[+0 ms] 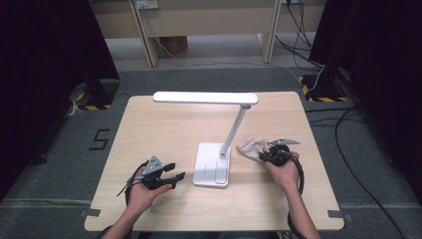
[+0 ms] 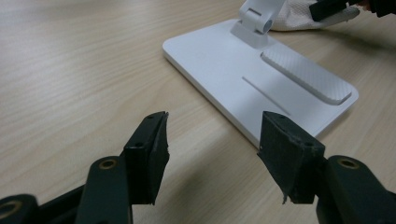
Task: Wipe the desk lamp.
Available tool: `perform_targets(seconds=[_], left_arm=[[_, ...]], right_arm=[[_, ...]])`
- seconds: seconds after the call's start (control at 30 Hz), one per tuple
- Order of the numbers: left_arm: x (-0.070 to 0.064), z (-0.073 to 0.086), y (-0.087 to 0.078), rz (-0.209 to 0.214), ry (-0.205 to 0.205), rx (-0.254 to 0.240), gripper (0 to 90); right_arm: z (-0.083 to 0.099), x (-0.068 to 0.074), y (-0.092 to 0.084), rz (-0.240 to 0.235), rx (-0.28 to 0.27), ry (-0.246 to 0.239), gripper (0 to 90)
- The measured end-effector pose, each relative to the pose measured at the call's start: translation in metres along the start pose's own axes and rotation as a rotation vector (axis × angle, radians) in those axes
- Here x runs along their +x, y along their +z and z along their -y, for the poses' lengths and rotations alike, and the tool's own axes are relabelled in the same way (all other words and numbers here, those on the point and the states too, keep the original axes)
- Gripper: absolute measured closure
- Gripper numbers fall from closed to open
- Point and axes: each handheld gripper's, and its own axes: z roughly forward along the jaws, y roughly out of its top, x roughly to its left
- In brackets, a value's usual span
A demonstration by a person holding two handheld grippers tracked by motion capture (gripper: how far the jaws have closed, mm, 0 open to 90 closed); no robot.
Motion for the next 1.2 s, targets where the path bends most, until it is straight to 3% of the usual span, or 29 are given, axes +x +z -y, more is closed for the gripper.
perform_targets(seconds=[0.4,0.67,0.87,1.0,1.03,1.2], left_arm=[[-0.021,-0.018,0.003,0.059,0.092,0.001,37.3],[-0.037,-0.033,0.010,0.105,0.146,0.004,36.0],[-0.047,-0.042,0.018,0.131,0.172,0.001,35.6],[-0.052,-0.048,0.022,0.176,0.219,0.014,33.9],[-0.052,-0.048,0.022,0.176,0.219,0.014,33.5],[-0.057,-0.052,0.026,0.199,0.265,0.027,31.6]], right_arm=[[0.007,0.021,-0.043,-0.043,-0.023,-0.066,79.8],[0.012,0.037,-0.067,-0.104,-0.033,-0.118,79.8],[0.013,0.048,-0.067,-0.138,-0.020,-0.137,79.8],[0.012,0.069,-0.062,-0.202,-0.005,-0.180,79.8],[0.012,0.069,-0.062,-0.202,-0.005,-0.180,79.8],[0.002,0.095,-0.053,-0.272,-0.002,-0.225,79.8]])
